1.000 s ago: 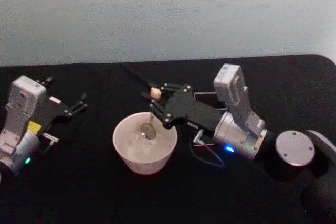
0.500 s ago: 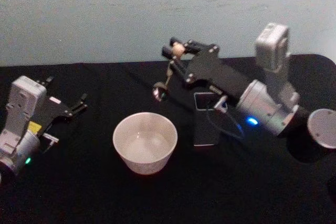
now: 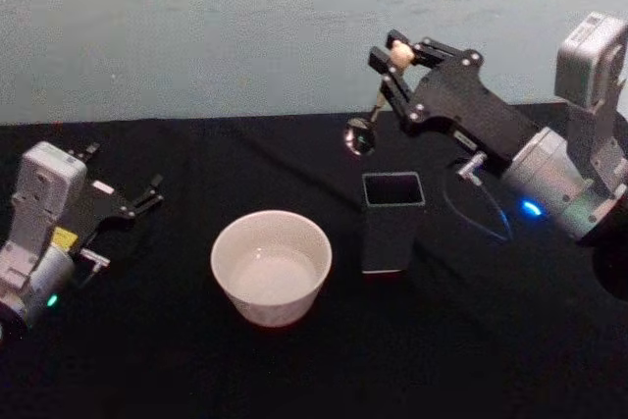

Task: Pick up the stirring spoon with one hand, stir inside the cup, then place it back in its original position.

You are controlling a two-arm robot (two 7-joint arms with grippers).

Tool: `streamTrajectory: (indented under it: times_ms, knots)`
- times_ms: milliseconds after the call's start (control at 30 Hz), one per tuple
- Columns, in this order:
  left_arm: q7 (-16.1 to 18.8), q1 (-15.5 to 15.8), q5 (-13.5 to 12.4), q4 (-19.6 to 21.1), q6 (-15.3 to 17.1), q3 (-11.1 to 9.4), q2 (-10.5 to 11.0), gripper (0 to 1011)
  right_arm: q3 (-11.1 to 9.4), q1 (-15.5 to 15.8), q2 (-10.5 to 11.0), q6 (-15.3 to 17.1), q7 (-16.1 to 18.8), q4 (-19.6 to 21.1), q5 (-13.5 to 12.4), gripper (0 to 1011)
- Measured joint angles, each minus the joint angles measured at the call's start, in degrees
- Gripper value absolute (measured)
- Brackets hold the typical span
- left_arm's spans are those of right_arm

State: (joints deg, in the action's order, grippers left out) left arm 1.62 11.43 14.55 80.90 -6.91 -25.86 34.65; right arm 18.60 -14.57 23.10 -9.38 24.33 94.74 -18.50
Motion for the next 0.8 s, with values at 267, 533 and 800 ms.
streamTrajectory:
  times_ms: [267,533,800]
  knots:
    - [0.0,0.0,0.0,0.0,0.0,0.0,0.0,1001,-1.8,1.7,0.7,2.8,-2.1,0.5,1.2,214]
    - [0.0,0.0,0.0,0.0,0.0,0.0,0.0,1001,-2.5,2.4,0.5,4.4,-2.3,0.2,1.6,214]
    - [0.0,0.0,0.0,0.0,0.0,0.0,0.0,1001,-2.9,3.0,0.5,5.5,-1.8,0.4,0.7,215]
